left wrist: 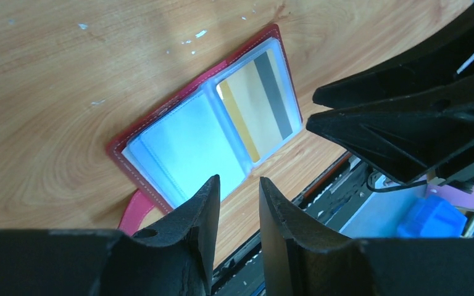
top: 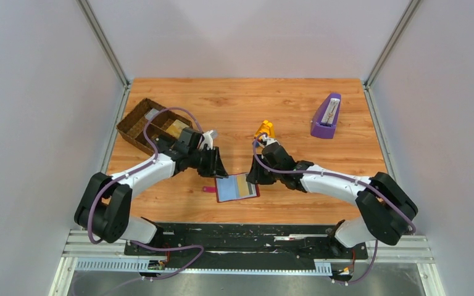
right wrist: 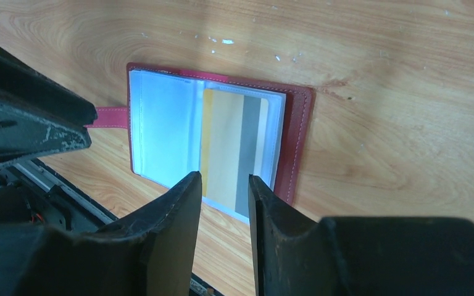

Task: Take the credit cards out of the card holder
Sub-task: Remove the credit card from the card holder.

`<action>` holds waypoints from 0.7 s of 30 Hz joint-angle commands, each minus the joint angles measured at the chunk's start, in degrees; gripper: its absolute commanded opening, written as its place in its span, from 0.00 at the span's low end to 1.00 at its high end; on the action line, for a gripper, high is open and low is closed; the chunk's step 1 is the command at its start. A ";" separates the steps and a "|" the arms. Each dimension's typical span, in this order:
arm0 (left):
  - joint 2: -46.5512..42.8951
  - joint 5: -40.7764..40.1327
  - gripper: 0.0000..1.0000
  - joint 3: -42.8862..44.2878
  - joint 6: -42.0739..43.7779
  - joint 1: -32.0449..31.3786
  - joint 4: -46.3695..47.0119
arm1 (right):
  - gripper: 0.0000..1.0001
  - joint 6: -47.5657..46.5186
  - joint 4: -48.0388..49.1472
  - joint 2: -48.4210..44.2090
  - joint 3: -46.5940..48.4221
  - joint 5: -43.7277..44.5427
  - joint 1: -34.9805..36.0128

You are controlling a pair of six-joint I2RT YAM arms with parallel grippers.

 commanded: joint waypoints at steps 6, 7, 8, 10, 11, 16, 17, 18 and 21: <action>2.08 3.83 0.37 -3.56 -5.32 -1.06 13.29 | 0.31 -1.52 4.37 3.34 2.61 -4.51 -1.65; 2.43 3.91 0.37 -4.05 -5.78 -1.14 14.31 | 0.31 -1.47 4.59 3.57 2.61 -4.65 -1.82; 2.65 3.86 0.37 -4.25 -6.08 -1.20 14.77 | 0.31 -1.37 4.76 3.91 2.53 -4.61 -1.96; 3.35 3.71 0.37 -4.81 -6.30 -1.32 15.85 | 0.30 -1.35 4.97 4.61 2.44 -4.59 -2.07; 3.79 3.68 0.37 -5.16 -6.41 -1.33 16.47 | 0.30 -1.25 5.03 4.97 2.37 -4.59 -2.07; 5.69 3.75 0.37 -6.12 -6.81 -1.63 19.33 | 0.28 -0.70 5.23 6.09 1.22 -4.09 -2.17; 5.95 3.83 0.37 -6.23 -6.84 -1.71 19.82 | 0.28 -0.53 5.28 6.26 0.99 -3.97 -2.16; 6.48 3.82 0.37 -6.27 -6.89 -1.87 20.12 | 0.28 -0.31 5.21 6.35 0.52 -3.88 -2.16; 7.46 3.70 0.37 -6.91 -7.32 -2.30 22.04 | 0.26 0.75 5.30 6.64 -0.84 -3.78 -2.24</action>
